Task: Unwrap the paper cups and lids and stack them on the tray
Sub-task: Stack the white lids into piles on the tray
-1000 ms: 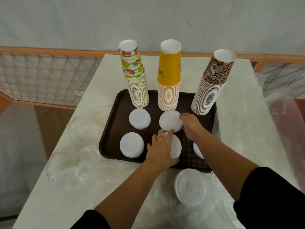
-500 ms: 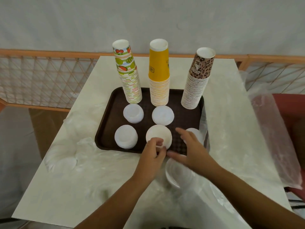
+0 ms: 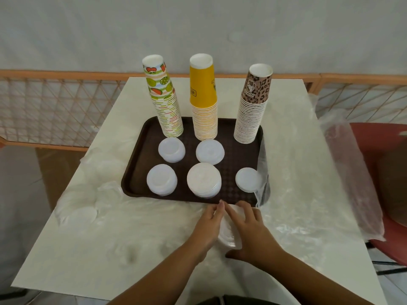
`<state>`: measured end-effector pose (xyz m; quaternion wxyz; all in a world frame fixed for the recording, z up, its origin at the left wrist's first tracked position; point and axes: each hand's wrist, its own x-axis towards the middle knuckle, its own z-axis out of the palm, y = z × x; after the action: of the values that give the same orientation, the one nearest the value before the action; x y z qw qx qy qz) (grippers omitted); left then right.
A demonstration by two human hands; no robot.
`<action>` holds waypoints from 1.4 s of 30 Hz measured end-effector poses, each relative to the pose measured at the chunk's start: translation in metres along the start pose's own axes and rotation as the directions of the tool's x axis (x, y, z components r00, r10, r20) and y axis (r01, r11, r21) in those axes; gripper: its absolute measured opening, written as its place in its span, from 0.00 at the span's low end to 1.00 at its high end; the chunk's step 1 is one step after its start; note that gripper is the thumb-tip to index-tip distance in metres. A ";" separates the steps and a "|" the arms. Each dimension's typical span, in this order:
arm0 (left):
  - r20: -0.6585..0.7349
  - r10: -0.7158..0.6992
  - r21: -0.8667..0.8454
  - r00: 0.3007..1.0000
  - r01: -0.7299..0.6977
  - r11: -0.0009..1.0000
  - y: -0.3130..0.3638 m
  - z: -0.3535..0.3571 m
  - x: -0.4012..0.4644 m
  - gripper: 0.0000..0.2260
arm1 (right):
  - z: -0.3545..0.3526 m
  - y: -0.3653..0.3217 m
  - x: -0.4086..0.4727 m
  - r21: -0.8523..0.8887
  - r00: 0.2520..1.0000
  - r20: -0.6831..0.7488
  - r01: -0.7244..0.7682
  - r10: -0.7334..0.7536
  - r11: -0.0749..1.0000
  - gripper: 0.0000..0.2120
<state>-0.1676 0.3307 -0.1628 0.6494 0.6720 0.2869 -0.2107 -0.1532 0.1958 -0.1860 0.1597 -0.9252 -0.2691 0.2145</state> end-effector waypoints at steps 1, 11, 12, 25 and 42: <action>-0.005 -0.011 -0.001 1.000 0.011 1.000 -0.001 0.000 0.001 0.12 | 0.001 0.003 0.000 0.000 1.000 0.007 0.017 -0.017 1.000 0.58; -0.016 -0.046 -0.054 0.999 0.045 0.998 -0.007 -0.004 0.004 0.24 | 0.008 0.022 -0.001 0.149 0.990 -0.109 0.100 -0.085 0.984 0.54; -0.022 -0.063 -0.032 0.998 0.062 0.998 -0.009 -0.002 0.004 0.25 | 0.010 0.022 -0.001 0.155 0.989 -0.114 0.107 -0.090 0.982 0.54; 0.052 0.030 -0.428 0.998 -0.005 0.904 0.005 0.004 -0.017 0.22 | -0.021 0.011 -0.003 0.598 0.984 -0.176 0.092 0.019 0.796 0.49; 0.114 0.184 -0.616 0.976 -0.076 0.784 0.043 -0.041 -0.017 0.35 | -0.090 -0.038 0.034 0.827 0.991 -0.063 0.117 -0.117 0.550 0.36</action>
<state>-0.1561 0.3702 -0.1167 0.8655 0.4256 0.2365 -0.1178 -0.0999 0.2293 -0.1044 0.5893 -0.7219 -0.1976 0.3042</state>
